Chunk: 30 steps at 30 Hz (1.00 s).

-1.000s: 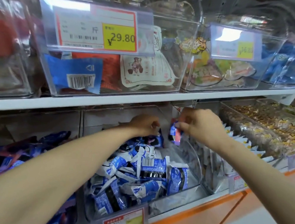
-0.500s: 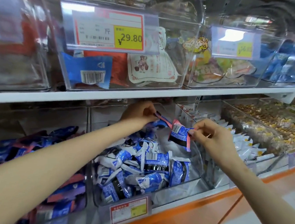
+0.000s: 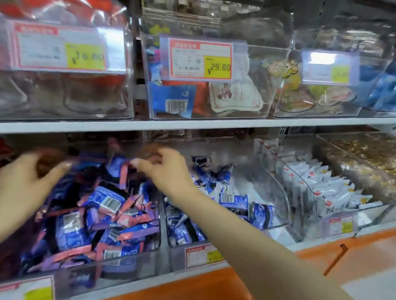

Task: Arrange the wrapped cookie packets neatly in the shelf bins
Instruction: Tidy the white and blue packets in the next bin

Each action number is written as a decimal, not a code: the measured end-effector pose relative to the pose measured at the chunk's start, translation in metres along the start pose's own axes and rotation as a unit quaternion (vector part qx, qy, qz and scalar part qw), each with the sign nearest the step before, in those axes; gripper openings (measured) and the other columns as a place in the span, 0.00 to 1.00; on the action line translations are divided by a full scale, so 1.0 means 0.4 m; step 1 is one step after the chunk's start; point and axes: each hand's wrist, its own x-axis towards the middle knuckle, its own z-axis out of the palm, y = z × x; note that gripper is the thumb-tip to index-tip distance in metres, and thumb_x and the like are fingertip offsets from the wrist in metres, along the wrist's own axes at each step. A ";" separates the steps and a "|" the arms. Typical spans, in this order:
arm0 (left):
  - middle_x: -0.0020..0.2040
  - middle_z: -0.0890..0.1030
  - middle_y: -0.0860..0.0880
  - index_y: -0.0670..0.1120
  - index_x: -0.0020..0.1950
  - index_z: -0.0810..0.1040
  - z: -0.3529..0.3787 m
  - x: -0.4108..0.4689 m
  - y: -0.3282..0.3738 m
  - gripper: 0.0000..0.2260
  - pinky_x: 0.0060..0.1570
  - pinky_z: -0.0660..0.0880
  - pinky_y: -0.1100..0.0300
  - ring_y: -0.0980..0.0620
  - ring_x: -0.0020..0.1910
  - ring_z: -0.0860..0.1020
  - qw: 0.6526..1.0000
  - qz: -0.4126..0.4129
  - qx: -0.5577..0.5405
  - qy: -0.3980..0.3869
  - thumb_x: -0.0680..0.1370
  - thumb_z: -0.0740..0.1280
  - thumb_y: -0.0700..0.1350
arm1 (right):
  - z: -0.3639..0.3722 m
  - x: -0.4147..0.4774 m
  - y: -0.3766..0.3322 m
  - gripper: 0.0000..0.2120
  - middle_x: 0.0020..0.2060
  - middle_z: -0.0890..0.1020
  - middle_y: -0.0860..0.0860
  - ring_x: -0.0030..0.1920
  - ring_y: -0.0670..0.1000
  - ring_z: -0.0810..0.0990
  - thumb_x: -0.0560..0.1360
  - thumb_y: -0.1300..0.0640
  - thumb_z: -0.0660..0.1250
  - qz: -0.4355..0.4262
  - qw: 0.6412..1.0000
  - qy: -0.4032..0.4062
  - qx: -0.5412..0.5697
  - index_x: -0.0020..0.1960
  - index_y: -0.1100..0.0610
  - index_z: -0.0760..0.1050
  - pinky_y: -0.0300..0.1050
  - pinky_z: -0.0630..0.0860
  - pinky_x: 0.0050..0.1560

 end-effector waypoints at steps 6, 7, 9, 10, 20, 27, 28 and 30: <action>0.38 0.79 0.55 0.58 0.41 0.72 0.037 -0.027 0.014 0.14 0.35 0.67 0.74 0.58 0.34 0.75 0.995 0.008 0.076 -0.065 0.73 0.71 0.40 | -0.081 -0.010 0.074 0.08 0.44 0.83 0.52 0.44 0.49 0.78 0.73 0.60 0.69 -0.031 0.980 0.002 -0.196 0.52 0.56 0.80 0.49 0.76 0.51; 0.38 0.79 0.54 0.58 0.41 0.72 0.049 -0.030 0.033 0.15 0.36 0.66 0.74 0.59 0.36 0.75 0.994 0.017 0.071 -0.078 0.73 0.71 0.38 | -0.110 -0.009 0.091 0.08 0.44 0.83 0.52 0.44 0.50 0.79 0.73 0.61 0.68 -0.027 0.976 0.009 -0.216 0.52 0.56 0.81 0.51 0.76 0.52; 0.40 0.80 0.53 0.57 0.43 0.72 0.084 -0.028 0.081 0.13 0.39 0.69 0.68 0.57 0.38 0.77 0.993 0.048 0.049 -0.099 0.73 0.70 0.38 | -0.166 0.004 0.122 0.10 0.46 0.84 0.52 0.49 0.52 0.80 0.73 0.60 0.68 -0.016 0.965 0.022 -0.260 0.53 0.55 0.80 0.51 0.76 0.53; 0.41 0.80 0.54 0.55 0.44 0.73 0.109 -0.025 0.104 0.11 0.39 0.70 0.67 0.57 0.39 0.77 0.991 0.067 0.042 -0.109 0.73 0.70 0.39 | -0.189 0.016 0.138 0.11 0.49 0.83 0.51 0.52 0.52 0.80 0.73 0.59 0.68 -0.011 0.960 0.015 -0.278 0.55 0.53 0.80 0.50 0.76 0.54; 0.57 0.74 0.51 0.51 0.57 0.75 0.305 0.039 0.201 0.21 0.51 0.64 0.56 0.48 0.59 0.69 0.953 0.154 0.203 -0.162 0.73 0.59 0.63 | -0.135 0.103 0.211 0.41 0.75 0.58 0.51 0.73 0.57 0.59 0.66 0.37 0.71 0.062 0.874 -0.271 -0.398 0.74 0.40 0.56 0.57 0.62 0.70; 0.61 0.73 0.55 0.56 0.59 0.72 0.308 0.029 0.170 0.33 0.53 0.63 0.56 0.49 0.59 0.70 0.952 0.145 0.216 -0.163 0.65 0.41 0.69 | -0.159 0.095 0.216 0.26 0.66 0.69 0.47 0.59 0.54 0.74 0.69 0.46 0.70 -0.024 0.828 -0.191 -0.527 0.65 0.46 0.67 0.44 0.69 0.49; 0.61 0.73 0.55 0.56 0.59 0.72 0.307 0.030 0.170 0.33 0.53 0.63 0.56 0.49 0.59 0.70 0.952 0.142 0.214 -0.167 0.65 0.42 0.70 | -0.176 0.092 0.223 0.25 0.68 0.68 0.46 0.59 0.54 0.74 0.69 0.49 0.70 -0.031 0.825 -0.180 -0.534 0.65 0.47 0.68 0.44 0.69 0.49; 0.62 0.72 0.55 0.56 0.59 0.72 0.306 0.030 0.169 0.30 0.53 0.64 0.56 0.50 0.59 0.70 0.955 0.133 0.197 -0.176 0.68 0.46 0.69 | -0.209 0.083 0.238 0.23 0.70 0.66 0.46 0.61 0.55 0.74 0.70 0.53 0.69 -0.028 0.828 -0.158 -0.538 0.64 0.47 0.70 0.46 0.71 0.51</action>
